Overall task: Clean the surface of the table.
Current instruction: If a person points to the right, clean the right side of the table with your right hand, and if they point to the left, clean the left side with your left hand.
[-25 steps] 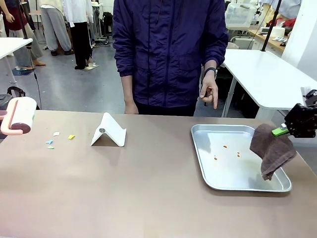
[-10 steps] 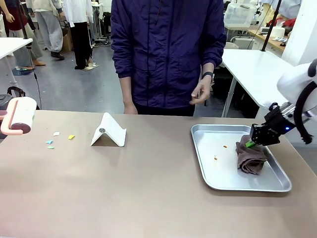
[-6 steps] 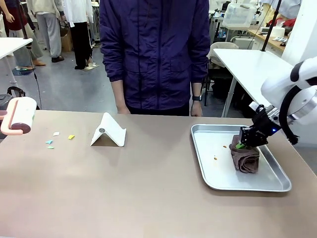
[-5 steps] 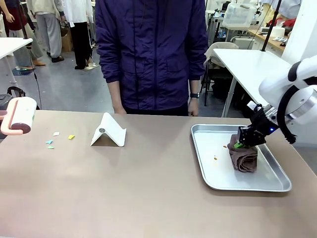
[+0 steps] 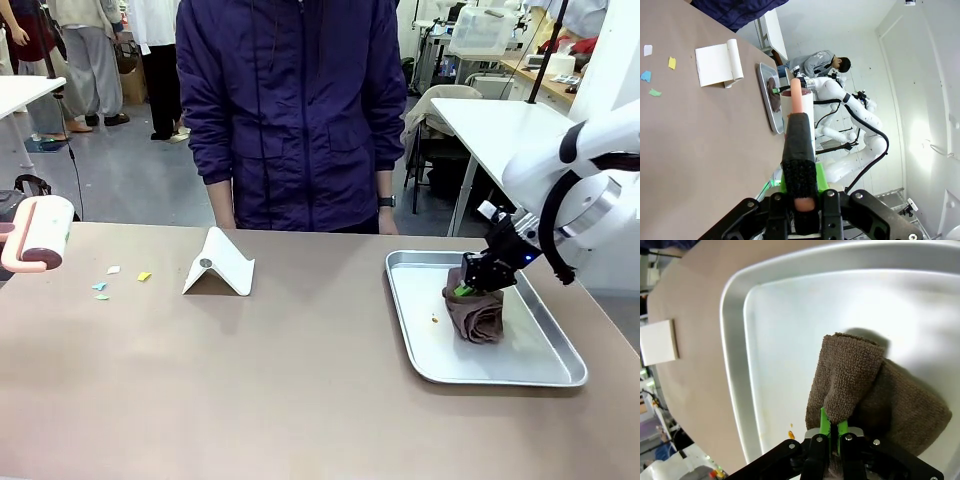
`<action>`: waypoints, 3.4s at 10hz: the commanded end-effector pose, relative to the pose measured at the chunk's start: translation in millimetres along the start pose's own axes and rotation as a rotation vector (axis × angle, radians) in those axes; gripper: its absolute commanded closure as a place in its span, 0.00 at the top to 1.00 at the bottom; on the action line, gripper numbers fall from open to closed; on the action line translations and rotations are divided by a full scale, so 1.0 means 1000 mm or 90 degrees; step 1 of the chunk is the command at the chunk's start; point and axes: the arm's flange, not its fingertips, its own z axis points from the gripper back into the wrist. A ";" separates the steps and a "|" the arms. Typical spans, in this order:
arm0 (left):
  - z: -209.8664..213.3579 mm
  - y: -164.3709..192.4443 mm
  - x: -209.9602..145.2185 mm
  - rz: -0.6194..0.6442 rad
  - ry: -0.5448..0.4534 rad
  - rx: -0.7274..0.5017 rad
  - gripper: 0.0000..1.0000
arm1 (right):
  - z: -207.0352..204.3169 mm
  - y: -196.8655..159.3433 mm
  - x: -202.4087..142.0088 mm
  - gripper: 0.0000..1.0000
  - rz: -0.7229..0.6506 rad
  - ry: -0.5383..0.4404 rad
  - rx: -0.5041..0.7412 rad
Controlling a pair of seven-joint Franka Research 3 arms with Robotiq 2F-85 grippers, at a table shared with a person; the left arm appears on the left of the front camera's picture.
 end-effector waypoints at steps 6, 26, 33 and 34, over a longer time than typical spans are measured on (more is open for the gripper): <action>0.000 -0.003 0.000 -0.007 -0.004 -0.004 0.22 | -0.048 0.061 -0.024 0.06 0.110 0.074 0.024; 0.000 -0.003 0.000 -0.007 -0.004 -0.004 0.22 | 0.095 -0.039 -0.050 0.06 -0.073 -0.098 0.254; 0.000 -0.003 0.000 -0.007 -0.004 -0.004 0.22 | 0.179 -0.053 -0.121 0.06 0.007 -0.025 0.688; 0.000 -0.003 0.000 -0.007 -0.004 -0.004 0.22 | 0.186 -0.054 -0.134 0.06 -0.009 -0.042 0.702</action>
